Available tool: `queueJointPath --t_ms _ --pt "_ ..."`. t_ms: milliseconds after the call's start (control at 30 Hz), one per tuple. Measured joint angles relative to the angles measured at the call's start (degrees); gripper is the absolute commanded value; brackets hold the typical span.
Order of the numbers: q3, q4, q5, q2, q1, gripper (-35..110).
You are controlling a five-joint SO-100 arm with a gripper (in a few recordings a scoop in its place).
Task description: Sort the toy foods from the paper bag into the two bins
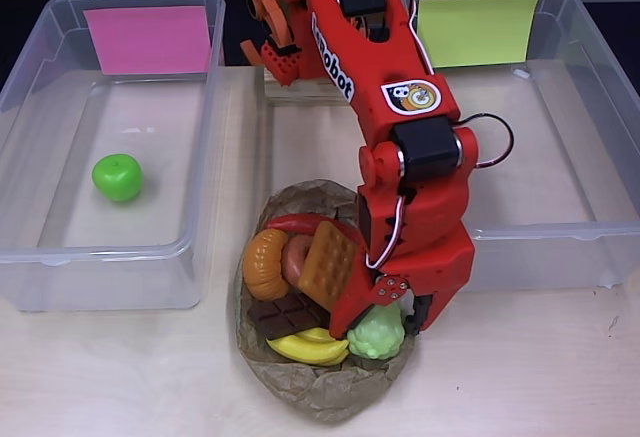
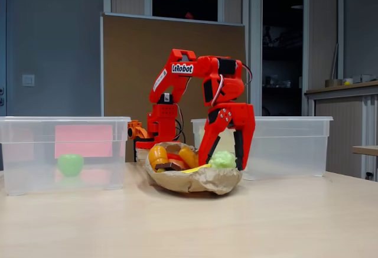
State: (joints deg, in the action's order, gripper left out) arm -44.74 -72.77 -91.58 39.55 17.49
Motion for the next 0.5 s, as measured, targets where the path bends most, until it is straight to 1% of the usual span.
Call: queueJointPath --t_ms 67,167,400,500 --pt "1.41 0.00 0.00 -1.14 -0.35 22" --pt "4.92 -2.11 0.00 -2.90 -0.44 19" --pt "17.14 -13.45 1.67 -5.54 -1.49 15" --pt "17.84 -16.35 3.25 -4.39 -2.29 13"
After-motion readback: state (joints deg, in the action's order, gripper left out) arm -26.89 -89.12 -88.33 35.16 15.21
